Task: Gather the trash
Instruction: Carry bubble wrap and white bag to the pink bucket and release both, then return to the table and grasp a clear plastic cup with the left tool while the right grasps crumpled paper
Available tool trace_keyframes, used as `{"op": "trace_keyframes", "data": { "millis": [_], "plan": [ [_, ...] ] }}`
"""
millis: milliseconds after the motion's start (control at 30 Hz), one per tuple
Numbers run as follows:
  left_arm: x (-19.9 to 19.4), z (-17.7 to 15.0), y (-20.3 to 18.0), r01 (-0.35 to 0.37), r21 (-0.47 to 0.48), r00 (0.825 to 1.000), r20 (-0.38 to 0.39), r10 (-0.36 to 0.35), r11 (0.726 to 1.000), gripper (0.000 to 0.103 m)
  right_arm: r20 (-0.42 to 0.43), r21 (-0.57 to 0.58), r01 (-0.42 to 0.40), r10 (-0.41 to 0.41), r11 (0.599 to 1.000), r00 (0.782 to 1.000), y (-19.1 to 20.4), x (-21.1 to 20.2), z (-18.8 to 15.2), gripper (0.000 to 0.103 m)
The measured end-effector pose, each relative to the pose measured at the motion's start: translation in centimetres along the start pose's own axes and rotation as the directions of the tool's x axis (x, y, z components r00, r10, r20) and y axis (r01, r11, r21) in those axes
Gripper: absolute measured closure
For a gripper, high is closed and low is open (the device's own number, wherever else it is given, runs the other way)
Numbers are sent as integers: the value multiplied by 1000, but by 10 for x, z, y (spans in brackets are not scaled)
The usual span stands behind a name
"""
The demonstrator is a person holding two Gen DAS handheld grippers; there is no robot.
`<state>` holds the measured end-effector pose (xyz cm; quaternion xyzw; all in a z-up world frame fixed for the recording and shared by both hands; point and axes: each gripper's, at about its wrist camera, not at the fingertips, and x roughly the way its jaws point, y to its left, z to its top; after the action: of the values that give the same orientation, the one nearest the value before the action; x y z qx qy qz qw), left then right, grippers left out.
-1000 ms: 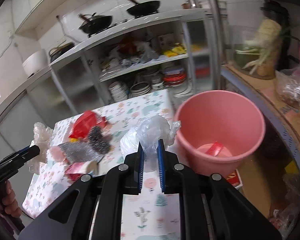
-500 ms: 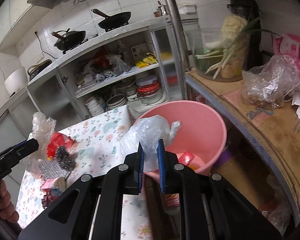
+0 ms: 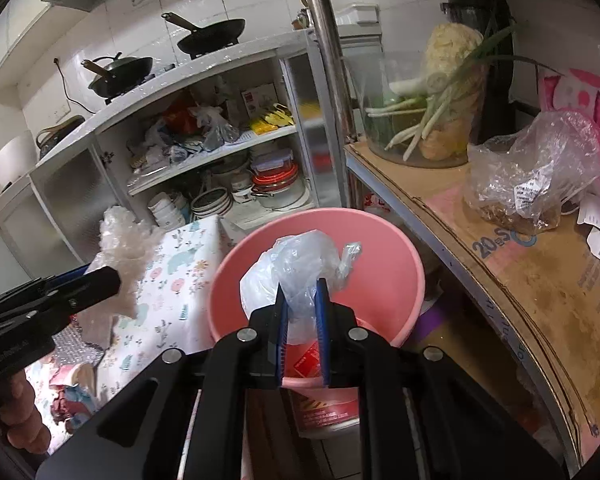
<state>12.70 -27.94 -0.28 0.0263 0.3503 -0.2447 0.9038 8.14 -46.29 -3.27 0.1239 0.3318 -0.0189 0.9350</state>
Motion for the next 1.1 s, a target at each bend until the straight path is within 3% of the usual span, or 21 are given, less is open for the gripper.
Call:
{"op": "trace_keyframes", "data": {
  "millis": [567,733,867,967,1100],
  "plan": [
    [84,-16,-25,28,41,990,-138,-22,999,67,-97,-18,44,-46,999,994,-13,50,-12,89],
    [87,-18,-24,31,32,989,-145,-26,999,64,-122,-16,35,-37,999,992,-14,57,-12,86],
    [86,-17,-24,41,12,988,-149,-39,999,55,-119,-19,41,-43,999,992,-14,58,-11,77],
    [82,-15,-23,49,6,989,-143,-47,999,53,-114,-24,43,-45,999,992,-13,56,-11,71],
    [71,-12,-23,52,8,991,-123,-50,999,53,-105,-31,47,-50,998,993,-12,50,-10,70]
  ]
}}
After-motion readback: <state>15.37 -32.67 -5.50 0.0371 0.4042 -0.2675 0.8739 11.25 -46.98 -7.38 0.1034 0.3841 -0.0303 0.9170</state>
